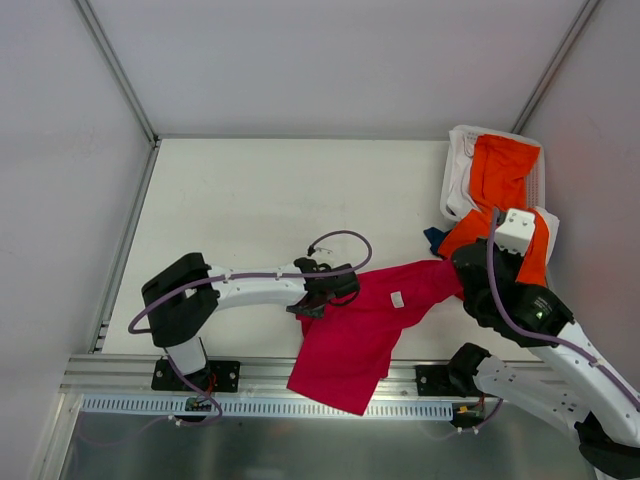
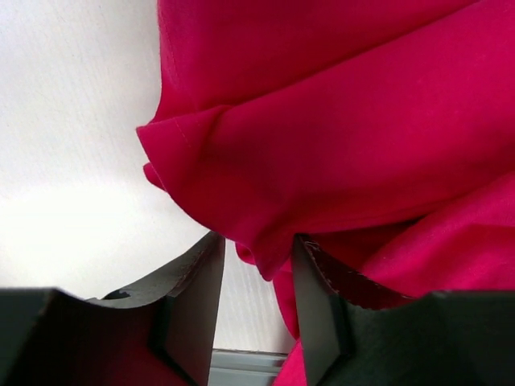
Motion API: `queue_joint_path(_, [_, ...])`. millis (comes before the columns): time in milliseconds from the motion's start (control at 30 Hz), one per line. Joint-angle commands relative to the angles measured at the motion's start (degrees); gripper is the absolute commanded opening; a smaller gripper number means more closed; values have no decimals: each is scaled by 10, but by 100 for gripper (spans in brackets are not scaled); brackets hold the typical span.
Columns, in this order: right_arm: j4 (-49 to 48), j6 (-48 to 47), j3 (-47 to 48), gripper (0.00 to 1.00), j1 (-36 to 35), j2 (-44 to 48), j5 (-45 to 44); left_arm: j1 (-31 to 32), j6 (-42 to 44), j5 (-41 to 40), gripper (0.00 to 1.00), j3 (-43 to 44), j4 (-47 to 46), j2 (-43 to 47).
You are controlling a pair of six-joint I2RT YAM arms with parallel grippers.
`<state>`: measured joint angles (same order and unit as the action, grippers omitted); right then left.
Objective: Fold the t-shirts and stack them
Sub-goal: Flatten out the tshirt
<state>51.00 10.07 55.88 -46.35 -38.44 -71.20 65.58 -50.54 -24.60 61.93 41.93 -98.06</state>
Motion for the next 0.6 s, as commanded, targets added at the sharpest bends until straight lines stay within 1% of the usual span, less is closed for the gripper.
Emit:
queue_joint_path(0, [4, 8, -1, 1, 4, 0, -5, 1, -11, -14, 37, 18, 8, -7])
queue_joint_path(33, [4, 8, -1, 1, 5, 0, -5, 1, -10, -14, 32, 17, 7, -8])
queue_joint_path(100, [3, 9, -1, 0, 6, -1, -4, 0, -12, -15, 27, 17, 6, -11])
queue_joint_path(133, [3, 9, -2, 1, 6, -1, -4, 1, -13, -15, 20, 18, 5, -13])
queue_joint_path(233, [4, 11, -3, 0, 6, -2, -4, 1, -14, -15, 9, 20, 5, -20])
queue_joint_path(267, [3, 12, -3, 1, 6, -5, -4, 1, -16, -15, 0, 20, 5, -22])
queue_joint_path(433, [3, 17, -4, 1, 7, -15, 1, 1, -10, -20, 0, 22, 7, -17])
queue_joint_path(467, [2, 20, 1, 1, 7, -18, 12, 1, -2, -26, 0, 25, 9, -9])
queue_joint_path(533, [-20, 7, 7, 0, 8, -32, 38, 1, 11, -42, 0, 30, 21, 35])
queue_joint_path(567, [-34, -4, 19, 1, 7, -36, 85, 0, 25, -68, 0, 49, 51, 54])
